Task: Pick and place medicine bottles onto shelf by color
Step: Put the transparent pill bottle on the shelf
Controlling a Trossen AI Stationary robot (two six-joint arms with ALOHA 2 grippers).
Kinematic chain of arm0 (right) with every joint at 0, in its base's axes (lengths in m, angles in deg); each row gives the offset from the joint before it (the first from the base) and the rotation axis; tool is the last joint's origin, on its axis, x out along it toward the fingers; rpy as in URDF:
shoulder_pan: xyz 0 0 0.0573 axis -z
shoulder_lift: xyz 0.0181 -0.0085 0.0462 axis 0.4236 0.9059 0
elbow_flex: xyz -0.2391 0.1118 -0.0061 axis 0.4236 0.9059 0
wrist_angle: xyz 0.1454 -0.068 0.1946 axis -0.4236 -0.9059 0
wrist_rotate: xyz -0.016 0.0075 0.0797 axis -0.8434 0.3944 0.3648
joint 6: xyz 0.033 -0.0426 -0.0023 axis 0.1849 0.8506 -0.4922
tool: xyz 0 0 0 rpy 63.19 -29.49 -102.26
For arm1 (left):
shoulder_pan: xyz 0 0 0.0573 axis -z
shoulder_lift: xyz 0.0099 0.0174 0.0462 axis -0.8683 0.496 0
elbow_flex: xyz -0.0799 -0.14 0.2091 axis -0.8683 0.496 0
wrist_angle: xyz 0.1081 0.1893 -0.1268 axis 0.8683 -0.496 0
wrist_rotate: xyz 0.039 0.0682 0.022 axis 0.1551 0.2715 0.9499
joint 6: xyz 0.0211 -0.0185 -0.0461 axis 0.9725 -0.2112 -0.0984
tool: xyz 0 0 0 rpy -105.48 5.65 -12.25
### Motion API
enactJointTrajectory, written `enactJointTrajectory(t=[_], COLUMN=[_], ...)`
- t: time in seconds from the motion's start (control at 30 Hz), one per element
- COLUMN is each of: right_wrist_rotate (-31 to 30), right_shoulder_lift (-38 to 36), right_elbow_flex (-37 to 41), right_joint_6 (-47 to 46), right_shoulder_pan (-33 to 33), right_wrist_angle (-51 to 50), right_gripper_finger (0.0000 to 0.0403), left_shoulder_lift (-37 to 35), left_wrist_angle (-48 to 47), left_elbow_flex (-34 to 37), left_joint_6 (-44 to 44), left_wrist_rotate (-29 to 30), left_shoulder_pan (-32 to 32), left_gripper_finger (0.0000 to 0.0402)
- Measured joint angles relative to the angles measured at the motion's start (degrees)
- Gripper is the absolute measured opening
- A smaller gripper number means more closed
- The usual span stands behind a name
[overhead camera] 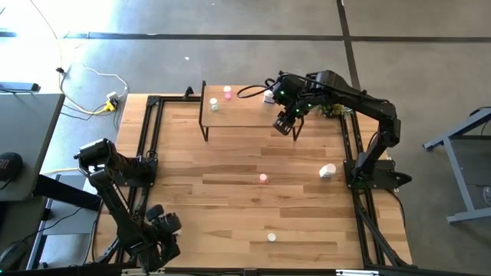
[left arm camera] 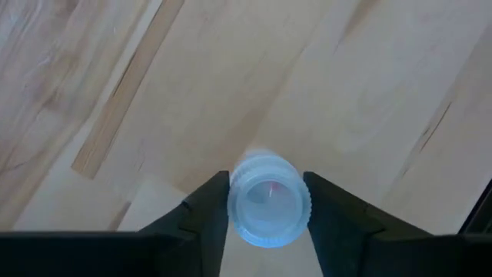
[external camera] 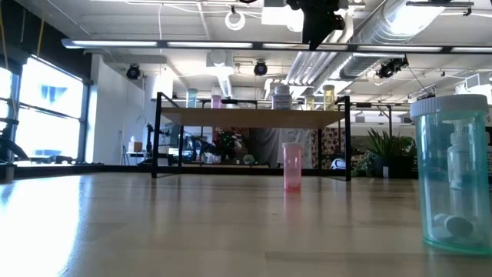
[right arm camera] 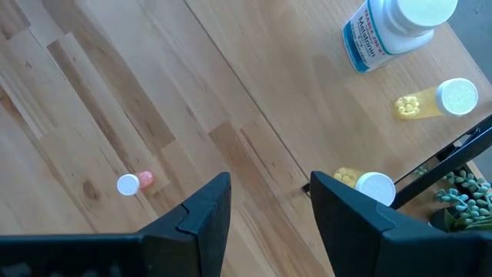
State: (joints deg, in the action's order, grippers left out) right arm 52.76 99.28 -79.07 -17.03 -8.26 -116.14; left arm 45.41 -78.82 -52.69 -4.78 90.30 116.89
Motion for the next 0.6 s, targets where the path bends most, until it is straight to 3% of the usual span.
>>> enactJointTrajectory(t=[0.13, 0.3, 0.6], right_wrist_rotate=[0.0, 0.3, 0.2], right_shoulder_lift=[0.0, 0.0, 0.0], right_elbow_flex=[0.0, 0.0, 0.0], right_joint_6=[0.0, 0.0, 0.0], right_shoulder_pan=[0.0, 0.0, 0.0], right_wrist_angle=[0.0, 0.1, 2.2], right_gripper_finger=[0.017, 0.017, 0.017], left_shoulder_lift=[0.0, -1.9, -12.6], left_wrist_angle=[0.0, -0.3, -2.2], left_elbow_flex=[0.0, 0.0, 0.0], left_joint_6=[0.0, 1.7, 15.3], left_wrist_rotate=[0.0, 0.4, 8.0], left_shoulder_pan=[-0.3, -2.6, -15.7], left_gripper_finger=[0.0127, 0.0143, 0.0135])
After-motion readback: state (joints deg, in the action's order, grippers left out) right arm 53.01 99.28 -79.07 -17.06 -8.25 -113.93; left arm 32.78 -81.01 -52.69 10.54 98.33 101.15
